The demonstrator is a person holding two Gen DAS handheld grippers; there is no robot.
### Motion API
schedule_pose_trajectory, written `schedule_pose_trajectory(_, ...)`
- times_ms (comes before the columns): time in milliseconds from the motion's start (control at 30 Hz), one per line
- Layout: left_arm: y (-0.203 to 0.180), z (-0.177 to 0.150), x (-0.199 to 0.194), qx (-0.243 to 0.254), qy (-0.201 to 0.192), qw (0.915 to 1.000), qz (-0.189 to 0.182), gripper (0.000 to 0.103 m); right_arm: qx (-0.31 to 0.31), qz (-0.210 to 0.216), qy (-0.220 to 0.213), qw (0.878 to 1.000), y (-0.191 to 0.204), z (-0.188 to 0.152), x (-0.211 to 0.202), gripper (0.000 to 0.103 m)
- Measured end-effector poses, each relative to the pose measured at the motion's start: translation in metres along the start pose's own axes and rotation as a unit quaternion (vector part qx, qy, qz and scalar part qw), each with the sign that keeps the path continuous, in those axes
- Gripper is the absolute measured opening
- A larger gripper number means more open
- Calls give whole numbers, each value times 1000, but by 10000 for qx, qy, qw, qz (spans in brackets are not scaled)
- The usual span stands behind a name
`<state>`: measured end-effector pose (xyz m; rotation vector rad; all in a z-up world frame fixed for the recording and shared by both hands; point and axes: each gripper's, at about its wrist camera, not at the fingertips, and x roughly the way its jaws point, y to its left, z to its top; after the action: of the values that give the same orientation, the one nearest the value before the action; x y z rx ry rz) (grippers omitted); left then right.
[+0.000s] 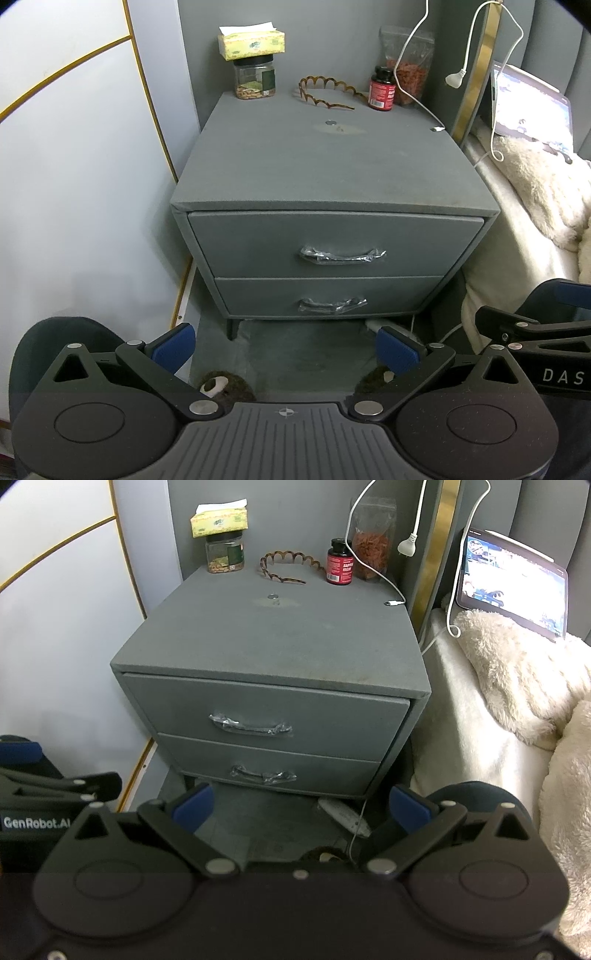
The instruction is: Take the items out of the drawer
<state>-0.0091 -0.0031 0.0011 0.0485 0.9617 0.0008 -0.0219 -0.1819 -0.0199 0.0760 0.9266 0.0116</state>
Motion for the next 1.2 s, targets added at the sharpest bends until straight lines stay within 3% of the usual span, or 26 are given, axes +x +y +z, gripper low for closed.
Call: schedule_pose_trajectory(1200,5,-1,-2,36,-34,10000,-49,103,-19,-21,-7,10000,0,2,-1,103)
